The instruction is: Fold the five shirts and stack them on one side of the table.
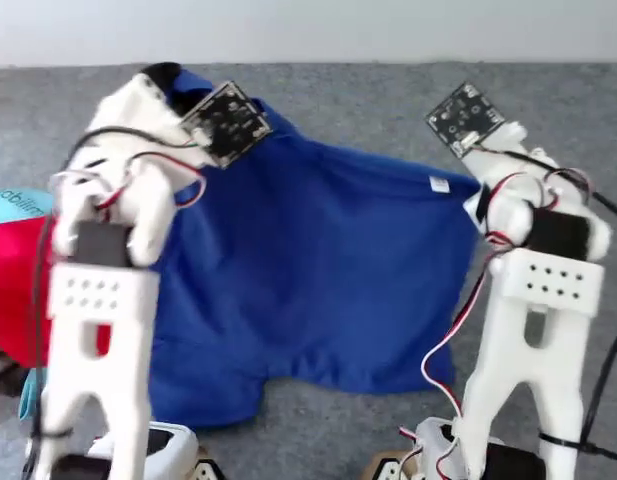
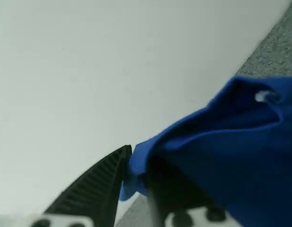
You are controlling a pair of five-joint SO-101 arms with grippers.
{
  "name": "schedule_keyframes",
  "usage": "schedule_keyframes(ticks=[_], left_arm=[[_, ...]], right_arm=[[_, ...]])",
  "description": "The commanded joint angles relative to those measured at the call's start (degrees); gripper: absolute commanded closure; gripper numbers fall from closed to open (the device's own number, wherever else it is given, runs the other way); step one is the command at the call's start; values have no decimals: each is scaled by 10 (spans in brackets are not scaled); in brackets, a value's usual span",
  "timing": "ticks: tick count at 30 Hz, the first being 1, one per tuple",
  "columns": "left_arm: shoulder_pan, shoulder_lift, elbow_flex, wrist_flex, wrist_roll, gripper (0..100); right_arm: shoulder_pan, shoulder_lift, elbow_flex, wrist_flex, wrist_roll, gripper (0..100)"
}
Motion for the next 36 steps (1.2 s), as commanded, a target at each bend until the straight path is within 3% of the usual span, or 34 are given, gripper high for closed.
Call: schedule_keyframes(ticks=[1,5,10,20,24,31,36], left_arm=[[-11,64,-14,-122,-4,986],[-23,175,-86,-178,-4,986],[-25,292,-207,-183,-4,986],[-20,363,-291,-158,-4,986],[-25,342,-289,-61,-4,986],[-21,258,-290,268,-4,986],[-45,230,-290,440,-4,986]], right_arm=[[-4,19,38,-165,3,988],[-5,85,32,-284,3,988],[-4,191,-31,-391,4,988],[-5,320,-163,-393,5,988],[-13,321,-163,-288,6,988],[-9,320,-163,-90,3,988],[8,320,-164,22,-40,988]])
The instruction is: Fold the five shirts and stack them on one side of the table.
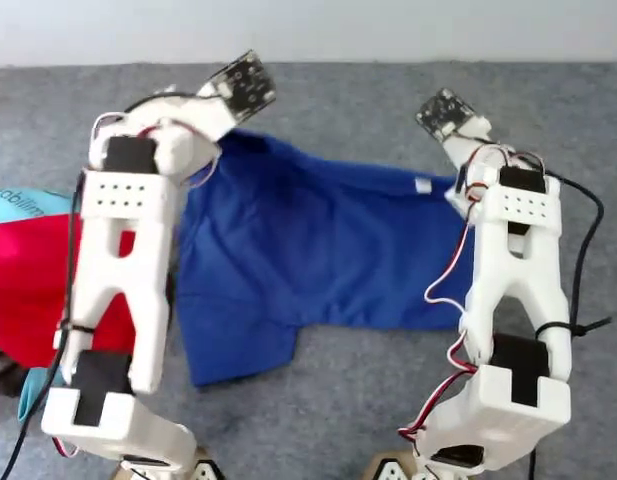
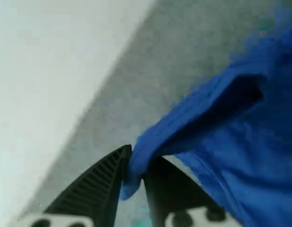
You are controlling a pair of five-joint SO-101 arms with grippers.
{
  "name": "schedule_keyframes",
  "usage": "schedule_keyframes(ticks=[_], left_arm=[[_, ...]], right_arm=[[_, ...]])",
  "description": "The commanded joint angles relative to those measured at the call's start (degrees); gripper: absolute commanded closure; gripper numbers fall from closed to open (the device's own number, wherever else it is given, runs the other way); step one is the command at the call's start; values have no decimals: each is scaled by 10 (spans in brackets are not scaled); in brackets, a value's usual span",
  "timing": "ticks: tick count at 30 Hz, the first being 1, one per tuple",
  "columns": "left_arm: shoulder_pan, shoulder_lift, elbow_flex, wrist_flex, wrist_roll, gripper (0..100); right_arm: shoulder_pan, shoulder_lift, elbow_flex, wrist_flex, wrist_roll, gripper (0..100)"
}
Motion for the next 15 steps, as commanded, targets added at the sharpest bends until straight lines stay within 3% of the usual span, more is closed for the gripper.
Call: schedule_keyframes(ticks=[1,7,15], left_arm=[[-17,-42,-28,135,-4,986],[-17,-52,-25,338,-4,986],[-3,-106,168,335,-4,986]], right_arm=[[20,-8,-30,84,-33,988],[29,-5,-29,243,-34,987],[29,-2,-21,298,-31,987]])
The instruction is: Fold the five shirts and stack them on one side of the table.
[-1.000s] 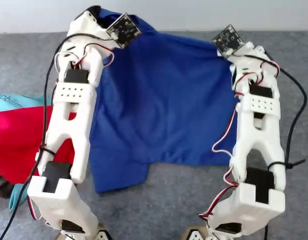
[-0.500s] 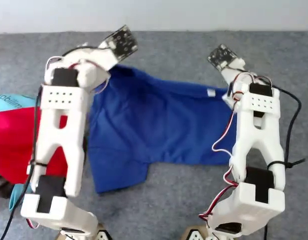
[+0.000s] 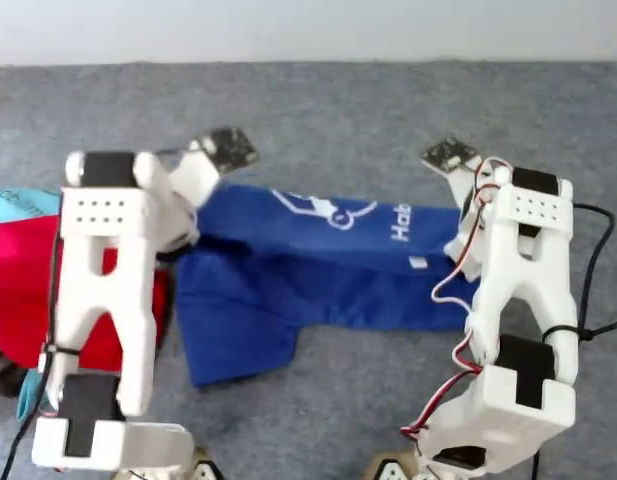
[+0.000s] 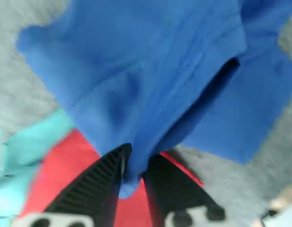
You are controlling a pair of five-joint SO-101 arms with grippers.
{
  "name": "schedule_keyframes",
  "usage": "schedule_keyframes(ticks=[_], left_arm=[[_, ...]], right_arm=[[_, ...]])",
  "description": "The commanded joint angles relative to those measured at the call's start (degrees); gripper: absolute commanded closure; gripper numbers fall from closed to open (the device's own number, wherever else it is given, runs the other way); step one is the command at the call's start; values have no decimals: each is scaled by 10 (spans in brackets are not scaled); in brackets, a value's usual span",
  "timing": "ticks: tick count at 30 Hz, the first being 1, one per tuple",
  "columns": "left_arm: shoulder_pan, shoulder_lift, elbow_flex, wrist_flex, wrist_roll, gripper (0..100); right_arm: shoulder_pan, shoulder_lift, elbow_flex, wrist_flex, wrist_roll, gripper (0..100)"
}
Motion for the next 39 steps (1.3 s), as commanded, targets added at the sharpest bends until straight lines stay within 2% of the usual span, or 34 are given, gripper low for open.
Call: schedule_keyframes(ticks=[1,7,13,16,20,23,29,34,37,39], left_arm=[[20,-47,98,15,-6,985],[56,-66,234,14,-7,985],[54,-69,251,14,-7,984],[54,-71,252,14,-4,930],[55,-72,244,14,59,853],[58,-72,228,15,103,836],[52,-72,160,15,116,836],[31,-65,35,11,161,837],[28,-65,-2,-31,211,843],[28,-65,0,-74,256,882]], right_arm=[[9,-2,-16,10,2,987],[9,-1,34,4,45,987],[22,-2,37,1,48,983],[40,-3,37,-3,54,970],[63,-8,33,15,93,827],[75,-8,5,50,94,719],[80,-8,-87,133,94,731],[62,-8,-149,158,91,731],[32,-3,-152,151,57,751],[3,0,-146,134,28,818]])
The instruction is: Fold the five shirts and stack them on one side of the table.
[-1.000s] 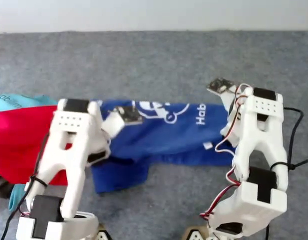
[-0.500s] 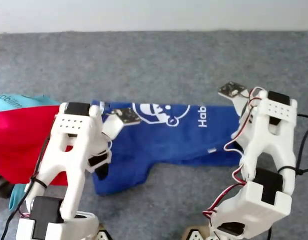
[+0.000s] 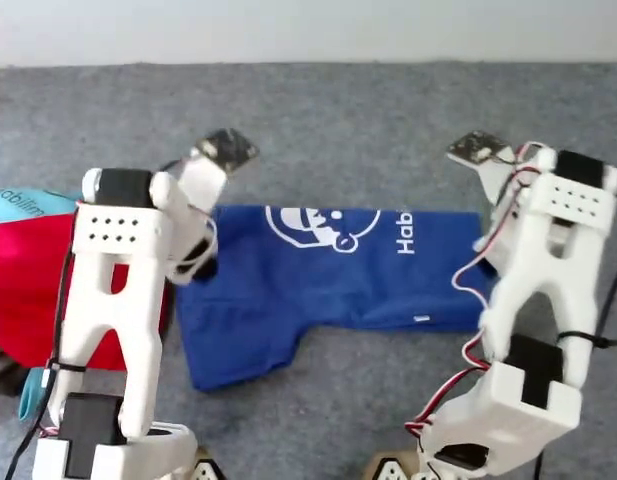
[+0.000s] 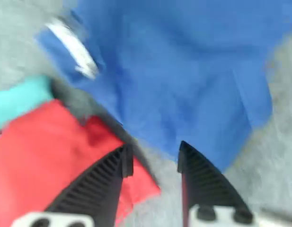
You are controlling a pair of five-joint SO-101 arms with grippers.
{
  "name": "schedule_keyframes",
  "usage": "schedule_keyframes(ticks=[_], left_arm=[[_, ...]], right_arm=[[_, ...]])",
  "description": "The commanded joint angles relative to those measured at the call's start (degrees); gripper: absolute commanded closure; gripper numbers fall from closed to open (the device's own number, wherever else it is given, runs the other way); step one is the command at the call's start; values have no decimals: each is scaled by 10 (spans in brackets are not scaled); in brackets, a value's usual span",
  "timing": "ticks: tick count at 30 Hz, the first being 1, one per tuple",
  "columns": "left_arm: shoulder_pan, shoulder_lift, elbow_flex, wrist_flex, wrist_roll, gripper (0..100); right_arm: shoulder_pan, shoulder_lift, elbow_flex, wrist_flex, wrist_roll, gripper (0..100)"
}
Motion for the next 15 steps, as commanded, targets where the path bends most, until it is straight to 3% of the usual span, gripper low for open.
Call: schedule_keyframes(ticks=[1,4,8,15], left_arm=[[-4,-16,-29,-64,69,911],[-4,-15,-22,-101,85,991],[-35,-22,-23,-101,87,987],[-211,-23,-92,-50,85,987]], right_arm=[[-51,-1,-13,-23,-52,864],[-96,14,-11,-56,-105,994],[-149,29,-9,-69,-173,989],[-249,33,-8,-29,-192,990]])
